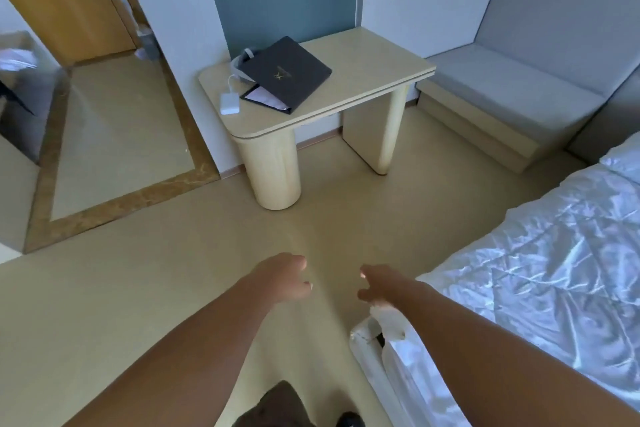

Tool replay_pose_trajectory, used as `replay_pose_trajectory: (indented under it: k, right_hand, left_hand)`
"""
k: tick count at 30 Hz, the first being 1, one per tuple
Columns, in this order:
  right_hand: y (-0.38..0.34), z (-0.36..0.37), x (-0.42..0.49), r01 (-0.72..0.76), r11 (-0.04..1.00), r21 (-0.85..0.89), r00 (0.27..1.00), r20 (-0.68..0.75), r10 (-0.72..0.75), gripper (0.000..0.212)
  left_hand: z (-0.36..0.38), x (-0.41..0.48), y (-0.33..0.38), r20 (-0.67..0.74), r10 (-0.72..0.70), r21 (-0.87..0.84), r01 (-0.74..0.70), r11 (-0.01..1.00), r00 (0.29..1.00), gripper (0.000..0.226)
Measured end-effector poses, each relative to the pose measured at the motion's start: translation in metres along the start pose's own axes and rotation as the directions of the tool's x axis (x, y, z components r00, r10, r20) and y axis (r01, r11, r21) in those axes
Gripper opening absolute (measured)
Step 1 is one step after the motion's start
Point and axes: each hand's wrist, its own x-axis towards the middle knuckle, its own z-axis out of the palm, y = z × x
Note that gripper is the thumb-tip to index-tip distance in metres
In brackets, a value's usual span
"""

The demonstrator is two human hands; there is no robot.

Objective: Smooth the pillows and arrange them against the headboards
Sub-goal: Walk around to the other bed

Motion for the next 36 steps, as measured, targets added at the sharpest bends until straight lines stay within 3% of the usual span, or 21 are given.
replay_pose_trajectory:
  k: [8,15,24,36]
  right_hand:
    - [0.027,-0.098,0.131,-0.186,0.975,0.119,0.980,-0.054,0.193,0.054]
    - [0.045,-0.174,0.193,-0.350,0.902,0.253,0.925,-0.058,0.375,0.055]
    - [0.164,-0.247,0.240,-0.485,0.802,0.349,0.848,-0.037,0.529,0.053]
    - [0.410,-0.360,0.300,-0.530,0.689,0.494,0.791,-0.007,0.612,0.053]
  left_hand:
    - [-0.098,0.188,0.007,0.054,0.220,0.103,-0.224,0.969,0.974,0.058]
    - [-0.181,0.320,0.035,0.177,0.361,0.165,-0.389,0.906,0.916,0.053]
    - [-0.247,0.451,0.175,0.257,0.539,0.310,-0.597,0.740,0.802,0.053]
    - [-0.315,0.603,0.432,0.335,0.571,0.437,-0.660,0.611,0.750,0.056]
